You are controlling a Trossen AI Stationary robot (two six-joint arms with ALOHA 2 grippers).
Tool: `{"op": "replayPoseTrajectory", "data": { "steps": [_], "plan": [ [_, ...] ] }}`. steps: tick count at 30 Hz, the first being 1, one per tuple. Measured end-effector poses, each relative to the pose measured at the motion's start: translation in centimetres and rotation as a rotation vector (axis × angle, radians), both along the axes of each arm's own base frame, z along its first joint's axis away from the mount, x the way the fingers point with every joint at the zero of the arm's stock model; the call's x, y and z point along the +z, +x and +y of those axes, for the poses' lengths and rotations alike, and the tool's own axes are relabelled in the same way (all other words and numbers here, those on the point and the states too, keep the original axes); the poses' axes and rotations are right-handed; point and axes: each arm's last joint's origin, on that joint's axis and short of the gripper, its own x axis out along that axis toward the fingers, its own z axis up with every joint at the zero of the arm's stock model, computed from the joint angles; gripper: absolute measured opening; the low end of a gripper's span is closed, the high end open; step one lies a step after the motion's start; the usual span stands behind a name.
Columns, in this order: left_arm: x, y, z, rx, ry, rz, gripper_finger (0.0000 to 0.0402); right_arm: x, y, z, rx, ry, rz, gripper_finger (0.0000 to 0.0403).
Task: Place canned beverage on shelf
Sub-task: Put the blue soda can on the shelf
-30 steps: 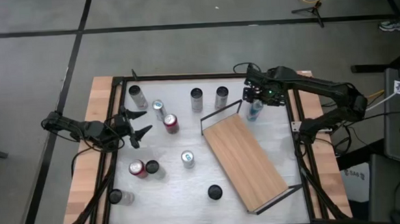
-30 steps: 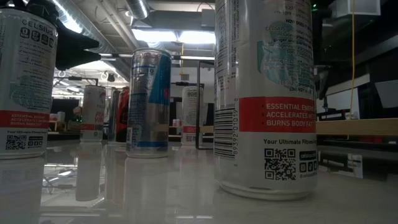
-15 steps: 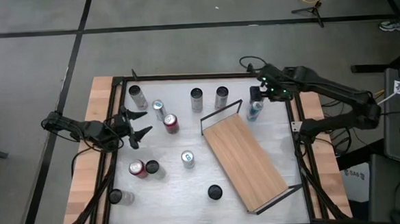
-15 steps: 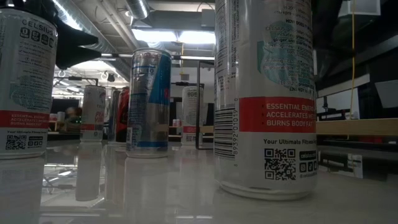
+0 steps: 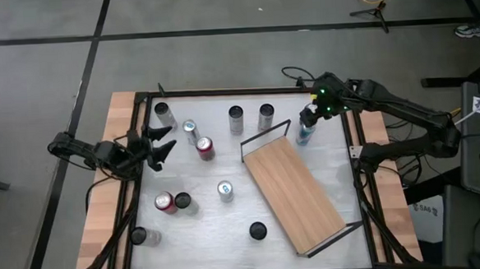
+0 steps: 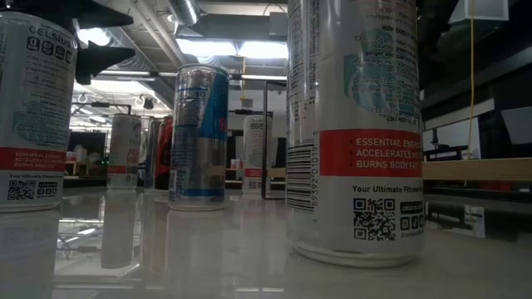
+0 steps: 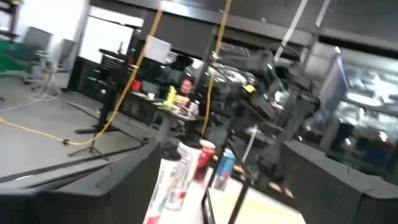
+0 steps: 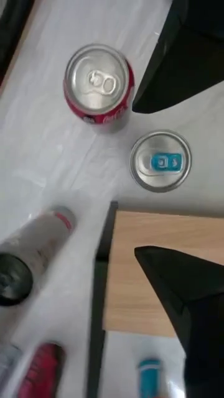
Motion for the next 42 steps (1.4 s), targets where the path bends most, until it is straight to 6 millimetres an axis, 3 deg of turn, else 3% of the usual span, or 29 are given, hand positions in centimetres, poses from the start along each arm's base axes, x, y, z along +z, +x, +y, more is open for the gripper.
{"op": "replayPoseTrajectory", "data": {
  "steps": [13, 23, 30, 36, 42],
  "plan": [
    [0.9, 2.9, -0.6, 0.077, -0.154, -0.095, 0.0322, 0.1, 0.4, 0.6, 0.33, 0.045, -0.079, 0.0356],
    [6.3, 9.3, -1.2, 0.176, -0.012, 0.05, 0.0322, 0.1, 0.3, 0.7, 0.553, -0.058, -0.047, 0.0356],
    [8.8, 13.7, -1.3, 0.124, 0.057, 0.072, 0.0322, -0.2, -0.3, 0.5, 0.598, -0.183, 0.114, 0.0356],
    [9.3, 16.6, -1.3, 0.098, 0.077, 0.096, 0.0322, -0.3, -0.5, 0.3, 0.639, -0.266, 0.204, 0.0356],
    [8.5, 18.5, -1.6, 0.087, 0.085, 0.14, 0.0322, -0.2, -0.4, 0.2, 0.684, -0.297, 0.203, 0.0356]
  ]
}}
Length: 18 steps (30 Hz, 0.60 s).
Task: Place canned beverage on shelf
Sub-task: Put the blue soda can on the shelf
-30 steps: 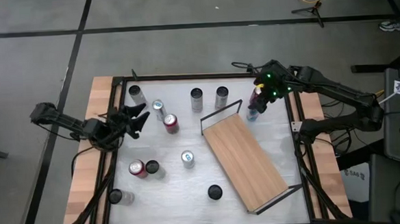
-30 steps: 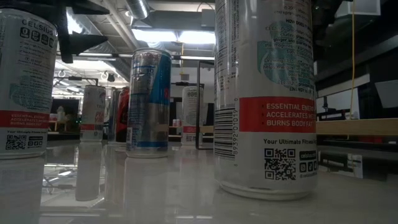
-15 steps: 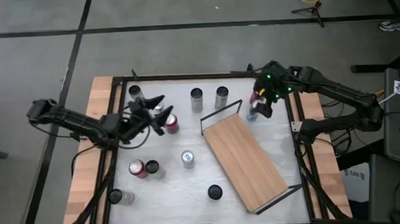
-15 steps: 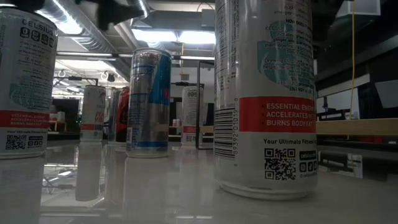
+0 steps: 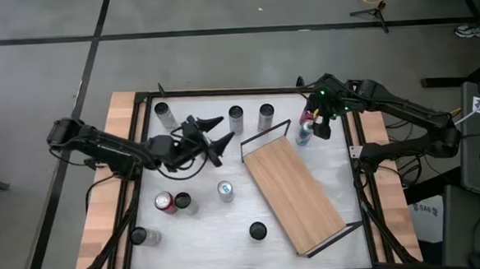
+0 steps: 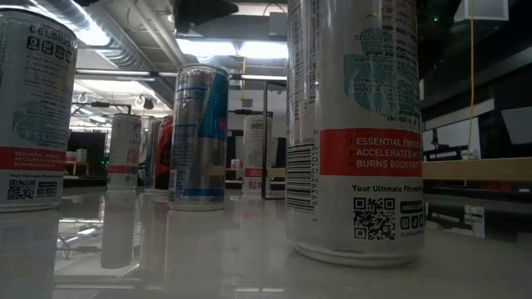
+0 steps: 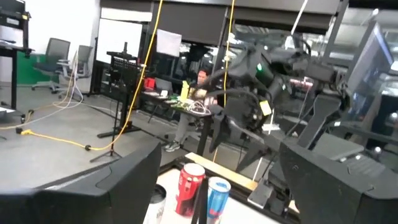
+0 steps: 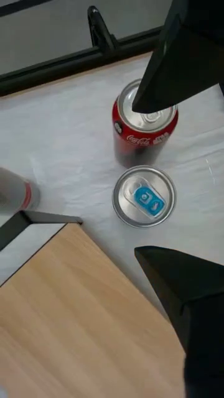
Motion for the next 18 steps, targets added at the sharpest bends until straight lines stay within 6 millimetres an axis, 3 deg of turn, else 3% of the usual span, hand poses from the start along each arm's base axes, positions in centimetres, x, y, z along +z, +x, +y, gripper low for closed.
{"op": "replayPoseTrajectory", "data": {
  "steps": [8, 18],
  "plan": [
    [-1.5, 1.0, -0.2, -0.011, -0.062, 0.012, 0.0322, 0.0, 0.0, 0.0, 0.014, -0.017, 0.006, 0.0356],
    [-1.5, 1.1, -0.2, -0.02, -0.066, 0.008, 0.0322, -0.7, 0.2, -0.1, 0.019, -0.018, 0.008, 0.0356]
  ]
}}
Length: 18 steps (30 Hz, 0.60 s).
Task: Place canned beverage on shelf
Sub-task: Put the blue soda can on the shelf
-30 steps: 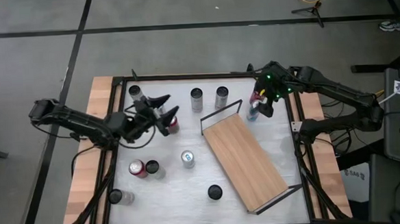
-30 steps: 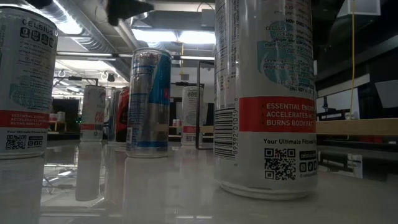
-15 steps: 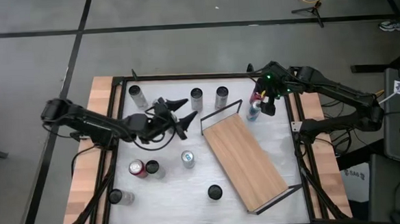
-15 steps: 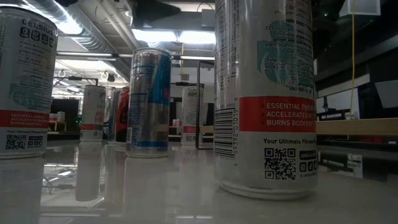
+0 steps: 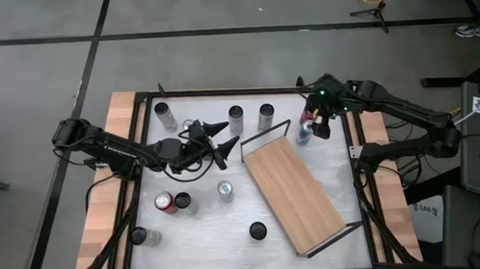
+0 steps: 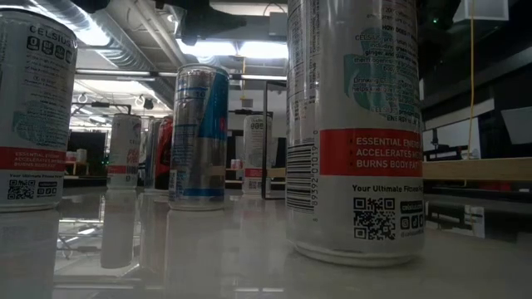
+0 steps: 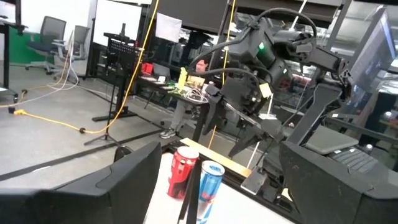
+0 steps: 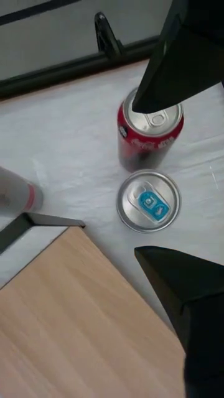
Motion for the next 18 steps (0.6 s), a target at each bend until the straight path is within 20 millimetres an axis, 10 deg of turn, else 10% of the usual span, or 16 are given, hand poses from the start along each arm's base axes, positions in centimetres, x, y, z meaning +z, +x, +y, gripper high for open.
{"op": "replayPoseTrajectory", "data": {
  "steps": [18],
  "plan": [
    [0.0, 0.0, 0.0, 0.0, 0.0, 0.0, 0.0322, -6.3, 0.2, -0.1, 0.001, 0.023, 0.042, 0.0356]
  ]
}}
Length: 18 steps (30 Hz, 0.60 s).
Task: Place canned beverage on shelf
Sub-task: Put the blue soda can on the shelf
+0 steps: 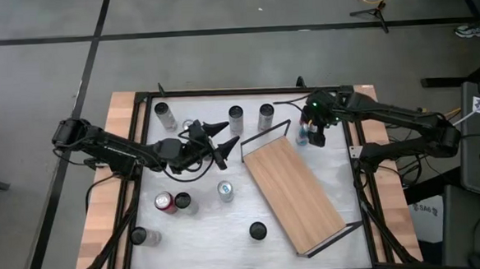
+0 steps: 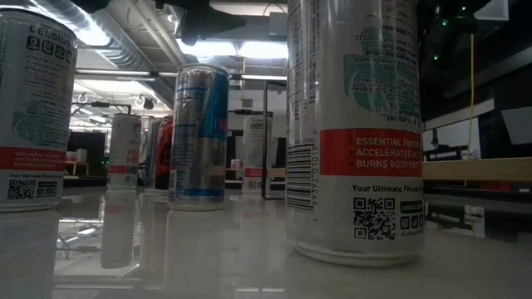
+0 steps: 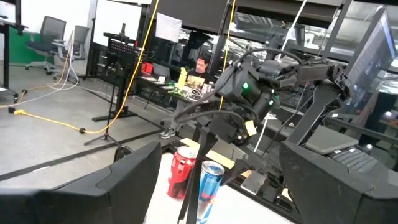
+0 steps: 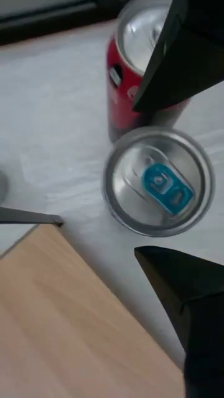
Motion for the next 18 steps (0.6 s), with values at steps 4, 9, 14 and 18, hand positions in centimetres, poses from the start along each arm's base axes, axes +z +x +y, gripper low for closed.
{"op": "replayPoseTrajectory", "data": {
  "steps": [4, 9, 14, 18],
  "plan": [
    [0.0, 0.0, 0.0, 0.0, 0.0, 0.0, 0.0322, -1.0, -0.2, 0.1, -0.002, 0.011, 0.017, 0.0356],
    [0.0, 0.0, 0.0, 0.0, 0.0, 0.0, 0.0322, -1.7, -0.4, 0.2, -0.006, 0.022, 0.035, 0.0356],
    [0.0, 0.0, 0.0, 0.0, 0.0, 0.0, 0.0322, -1.7, -0.4, 0.2, -0.013, 0.024, 0.032, 0.0356],
    [0.0, 0.0, 0.0, 0.0, 0.0, 0.0, 0.0322, -1.7, -0.3, 0.2, -0.015, 0.021, 0.026, 0.0356]
  ]
}}
